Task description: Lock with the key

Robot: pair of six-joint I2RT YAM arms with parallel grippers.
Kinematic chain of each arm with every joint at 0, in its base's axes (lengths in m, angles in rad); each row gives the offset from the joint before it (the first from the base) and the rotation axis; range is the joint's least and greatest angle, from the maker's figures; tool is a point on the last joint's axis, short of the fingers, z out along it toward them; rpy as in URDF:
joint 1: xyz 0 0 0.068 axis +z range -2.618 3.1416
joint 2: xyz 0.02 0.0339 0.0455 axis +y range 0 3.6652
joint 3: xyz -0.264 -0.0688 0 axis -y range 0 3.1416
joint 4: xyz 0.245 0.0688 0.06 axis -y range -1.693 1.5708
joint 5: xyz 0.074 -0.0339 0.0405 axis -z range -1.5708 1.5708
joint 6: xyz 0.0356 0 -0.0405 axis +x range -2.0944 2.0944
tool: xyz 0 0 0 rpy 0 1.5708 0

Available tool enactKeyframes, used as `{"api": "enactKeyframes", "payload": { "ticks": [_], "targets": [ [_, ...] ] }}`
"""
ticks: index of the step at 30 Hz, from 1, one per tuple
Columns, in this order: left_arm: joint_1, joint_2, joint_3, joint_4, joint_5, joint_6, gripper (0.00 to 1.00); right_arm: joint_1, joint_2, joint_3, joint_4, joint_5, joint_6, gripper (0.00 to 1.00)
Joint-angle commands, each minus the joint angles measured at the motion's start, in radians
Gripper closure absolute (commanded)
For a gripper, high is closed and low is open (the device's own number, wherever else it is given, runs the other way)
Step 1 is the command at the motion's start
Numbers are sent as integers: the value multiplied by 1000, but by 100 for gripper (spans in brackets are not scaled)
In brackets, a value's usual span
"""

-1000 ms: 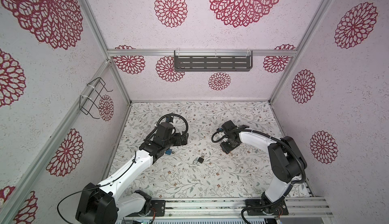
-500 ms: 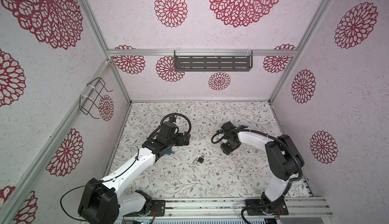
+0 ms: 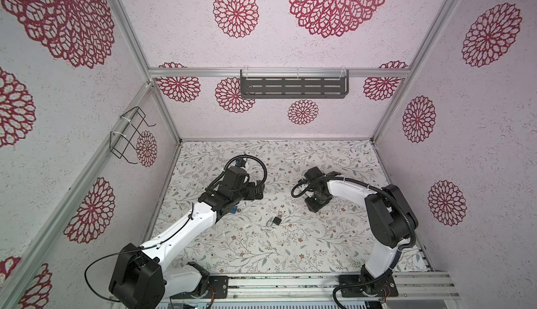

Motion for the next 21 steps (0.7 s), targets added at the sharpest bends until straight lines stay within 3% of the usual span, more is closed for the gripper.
{"api": "enactKeyframes", "payload": {
  "ticks": [1,7,11,14,16,21],
  "targets": [
    [-12,7,33,-14,-6,20,2,8,-36,43,-52,6,-20,68],
    [-14,-15,50,-36,-63,89,2,46,-110,94,-102,34,-59,71],
    [-16,-40,38,5,-150,211,3,101,-168,136,-145,95,-102,72],
    [-18,-63,35,60,-153,349,2,138,-223,147,-148,144,-135,73],
    [-17,-83,26,105,-117,454,4,159,-259,146,-137,174,-159,73],
    [-19,-158,-47,243,96,782,11,235,-344,138,-100,240,-256,74]
  ]
}}
